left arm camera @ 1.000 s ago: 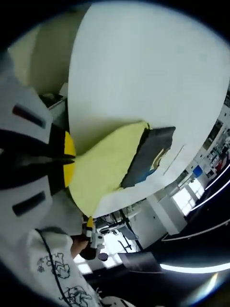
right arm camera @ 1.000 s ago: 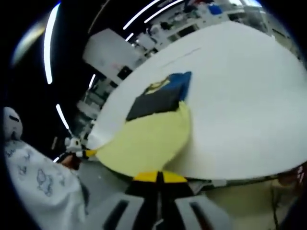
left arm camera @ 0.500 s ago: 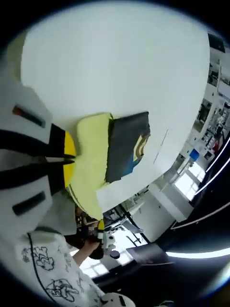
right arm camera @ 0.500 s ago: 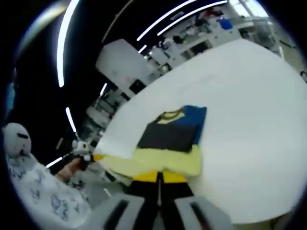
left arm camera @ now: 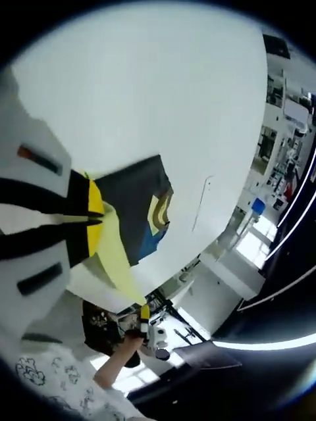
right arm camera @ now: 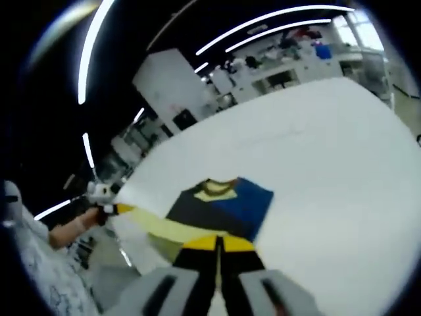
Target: Fold the garment on the visible template until the final outline fits inside the template.
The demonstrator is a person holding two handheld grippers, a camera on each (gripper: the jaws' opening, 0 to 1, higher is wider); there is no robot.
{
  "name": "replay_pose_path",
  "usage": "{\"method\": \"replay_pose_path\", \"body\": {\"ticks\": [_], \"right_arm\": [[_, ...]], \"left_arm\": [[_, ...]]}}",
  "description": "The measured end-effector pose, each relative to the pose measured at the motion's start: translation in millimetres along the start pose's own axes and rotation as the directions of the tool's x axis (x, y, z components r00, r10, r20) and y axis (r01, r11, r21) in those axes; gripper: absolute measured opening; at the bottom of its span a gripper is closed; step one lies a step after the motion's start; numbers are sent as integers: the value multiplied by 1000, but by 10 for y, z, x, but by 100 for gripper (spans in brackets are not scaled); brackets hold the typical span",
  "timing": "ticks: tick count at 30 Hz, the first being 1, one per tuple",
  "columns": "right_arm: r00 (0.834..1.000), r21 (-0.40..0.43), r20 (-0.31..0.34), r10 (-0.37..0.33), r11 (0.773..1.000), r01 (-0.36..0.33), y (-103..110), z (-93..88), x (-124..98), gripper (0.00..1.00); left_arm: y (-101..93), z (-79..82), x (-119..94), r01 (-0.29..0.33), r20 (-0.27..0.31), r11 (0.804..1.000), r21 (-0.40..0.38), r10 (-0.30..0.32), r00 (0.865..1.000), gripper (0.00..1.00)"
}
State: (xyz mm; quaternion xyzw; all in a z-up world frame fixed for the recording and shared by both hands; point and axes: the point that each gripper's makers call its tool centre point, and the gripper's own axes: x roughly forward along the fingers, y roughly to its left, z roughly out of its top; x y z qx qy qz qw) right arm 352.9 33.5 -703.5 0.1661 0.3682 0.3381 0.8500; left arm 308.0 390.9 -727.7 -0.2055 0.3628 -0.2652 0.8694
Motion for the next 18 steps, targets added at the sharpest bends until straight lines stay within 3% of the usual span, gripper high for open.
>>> {"method": "replay_pose_path", "body": {"ticks": [7,11,18], "right_arm": [[999,-29,24,-36,999,37,-242,331,289,0],[997,-53,27,-68,996,69,-394,416,427,0],[993,-40,61,-103,994,105,-591,565,613,0]], "left_arm": [[207,242,253,-17,20,1000,-18,18,1000,0],[334,329,378,-37,31,999,-32,38,999,0],[533,548,586,-71,103,992,-109,82,991,0]]}}
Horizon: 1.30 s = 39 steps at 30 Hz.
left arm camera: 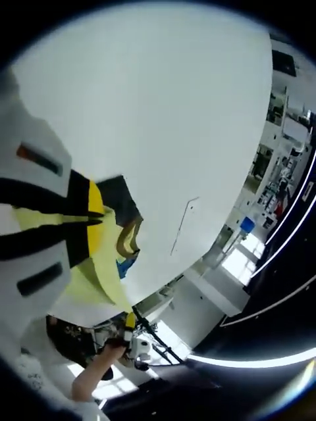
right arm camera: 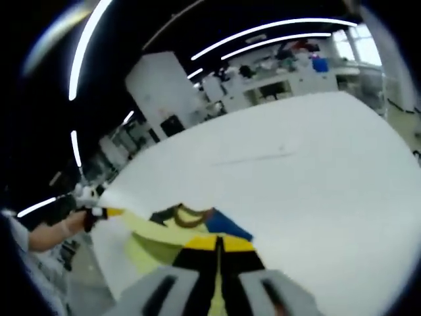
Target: Fold the garment on the visible template until the final outline fits inside the template.
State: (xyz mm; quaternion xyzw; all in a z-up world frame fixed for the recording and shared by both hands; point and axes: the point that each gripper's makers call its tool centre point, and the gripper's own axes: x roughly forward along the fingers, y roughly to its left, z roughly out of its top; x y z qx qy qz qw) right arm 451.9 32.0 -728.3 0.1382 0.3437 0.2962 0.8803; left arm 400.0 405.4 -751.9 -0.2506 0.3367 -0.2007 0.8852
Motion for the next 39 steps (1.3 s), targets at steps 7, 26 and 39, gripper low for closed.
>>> {"method": "replay_pose_path", "body": {"ticks": [7,26,39], "right_arm": [[1000,17,-5,-21,1000,21,-132,13,218,0],[993,19,-90,-72,997,74,-455,-332,636,0],[996,-67,-74,-43,997,38,-426,-352,594,0]], "left_arm": [[127,5,243,-43,10,998,-34,44,999,0],[535,-195,552,-135,-38,984,-112,132,991,0],[475,-191,524,-62,-15,998,30,63,998,0]]}}
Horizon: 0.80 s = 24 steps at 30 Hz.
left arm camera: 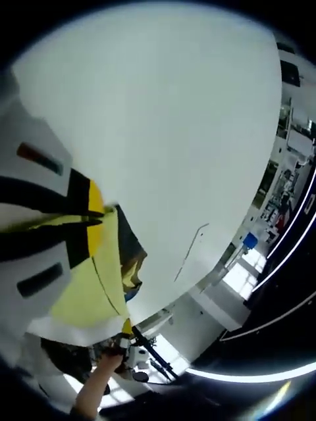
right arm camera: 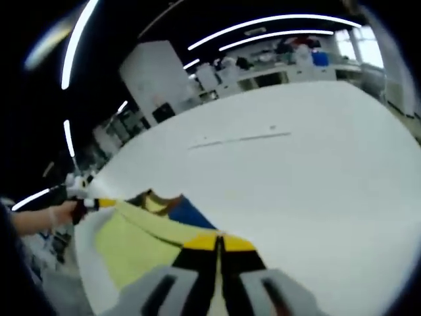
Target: Fold the garment on the visible template until the final outline fits inside the template.
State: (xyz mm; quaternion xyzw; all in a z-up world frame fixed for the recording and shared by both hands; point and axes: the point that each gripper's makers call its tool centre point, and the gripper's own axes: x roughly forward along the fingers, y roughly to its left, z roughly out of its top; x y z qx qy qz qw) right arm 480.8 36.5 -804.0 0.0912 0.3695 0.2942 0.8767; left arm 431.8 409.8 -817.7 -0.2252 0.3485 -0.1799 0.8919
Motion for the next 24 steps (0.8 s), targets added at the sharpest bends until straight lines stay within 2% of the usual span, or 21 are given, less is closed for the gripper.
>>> {"method": "replay_pose_path", "body": {"ticks": [1,2,3,4,8,10,13,17,18,24], "right_arm": [[1000,-26,6,2,1000,-2,13,-2,-5,0],[1000,-68,3,11,998,-11,23,-8,-8,0],[1000,-85,0,7,996,-7,15,-15,-8,3],[1000,-92,2,15,996,-14,34,-19,-8,9],[1000,-114,-5,31,993,-31,81,-58,-38,22],[999,-127,-7,39,991,-40,119,-84,-65,30],[999,-153,-14,53,987,-54,151,-108,-86,44],[994,-226,-50,101,968,-110,293,-244,-143,69],[992,-223,-56,117,967,-127,331,-271,-159,75],[988,-232,-62,139,961,-150,372,-304,-183,88]], "left_arm": [[-8,-4,-2,6,-2,1000,16,-6,1000,1],[-32,-20,-8,16,-6,996,82,-16,1000,3],[-65,-42,-11,32,-18,994,103,-30,999,7],[-58,-46,-4,37,-25,994,105,-35,999,11],[-137,-68,-28,54,-26,983,175,-50,998,28],[-124,-50,-16,62,-31,982,181,-57,998,30],[-136,-30,-54,85,-28,975,207,-81,996,38],[-213,-30,-122,135,-36,950,282,-131,991,54],[-231,-33,-132,144,-37,946,289,-140,990,57],[-356,-174,-199,217,-95,914,342,-196,976,77]]}}
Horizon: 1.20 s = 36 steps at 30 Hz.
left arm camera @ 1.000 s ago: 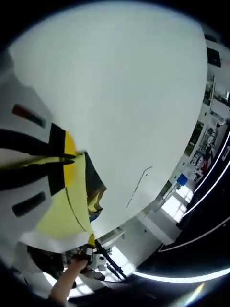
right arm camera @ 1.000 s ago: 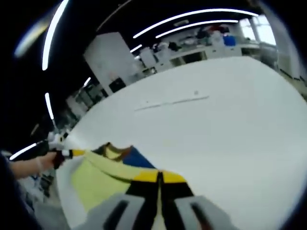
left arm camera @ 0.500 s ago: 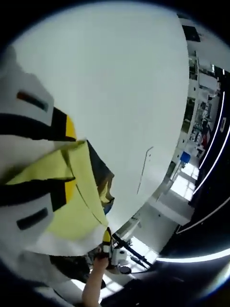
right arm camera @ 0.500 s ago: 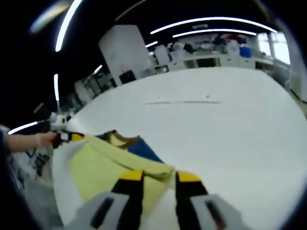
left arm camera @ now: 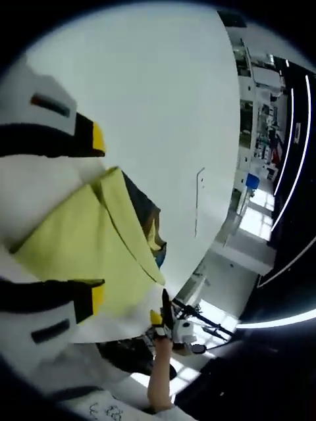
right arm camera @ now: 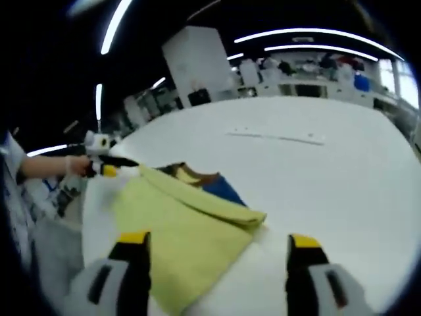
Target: Fold the garment on the visible template until the final outline fits inside the template.
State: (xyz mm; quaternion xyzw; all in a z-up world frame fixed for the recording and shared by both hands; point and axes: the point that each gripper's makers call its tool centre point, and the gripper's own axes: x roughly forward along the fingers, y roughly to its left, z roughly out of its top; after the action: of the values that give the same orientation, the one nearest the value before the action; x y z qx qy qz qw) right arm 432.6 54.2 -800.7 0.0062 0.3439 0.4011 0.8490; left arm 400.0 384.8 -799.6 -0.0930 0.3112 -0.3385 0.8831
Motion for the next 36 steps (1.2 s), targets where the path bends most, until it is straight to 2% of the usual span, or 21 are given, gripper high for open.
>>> {"method": "replay_pose_path", "body": {"ticks": [3,5,6,9,13,21,28,36], "right_arm": [[1000,-13,2,13,1000,-13,62,-10,-10,96],[1000,-28,5,23,999,-23,96,-4,-8,97],[999,-27,10,38,999,-38,133,7,-7,98],[999,-23,10,51,998,-51,186,8,20,98],[998,-16,4,63,998,-63,207,-23,65,97],[995,-12,-8,96,995,-96,300,-76,166,95],[994,1,-2,112,994,-112,338,-67,246,94],[994,7,14,109,994,-109,332,2,366,91]], "left_arm": [[-116,-77,6,18,-25,999,30,-18,1000,87],[-128,-94,8,27,-32,999,42,-26,999,93],[-207,-105,21,43,-32,998,40,-42,999,94],[-313,-123,40,76,-38,996,39,-74,997,92],[-318,-150,79,95,-45,995,33,-93,995,91],[-316,-177,156,94,-50,995,17,-93,994,89],[-296,-141,223,95,-41,995,9,-94,995,87],[-230,-20,302,81,5,997,-9,-81,997,86]]}}
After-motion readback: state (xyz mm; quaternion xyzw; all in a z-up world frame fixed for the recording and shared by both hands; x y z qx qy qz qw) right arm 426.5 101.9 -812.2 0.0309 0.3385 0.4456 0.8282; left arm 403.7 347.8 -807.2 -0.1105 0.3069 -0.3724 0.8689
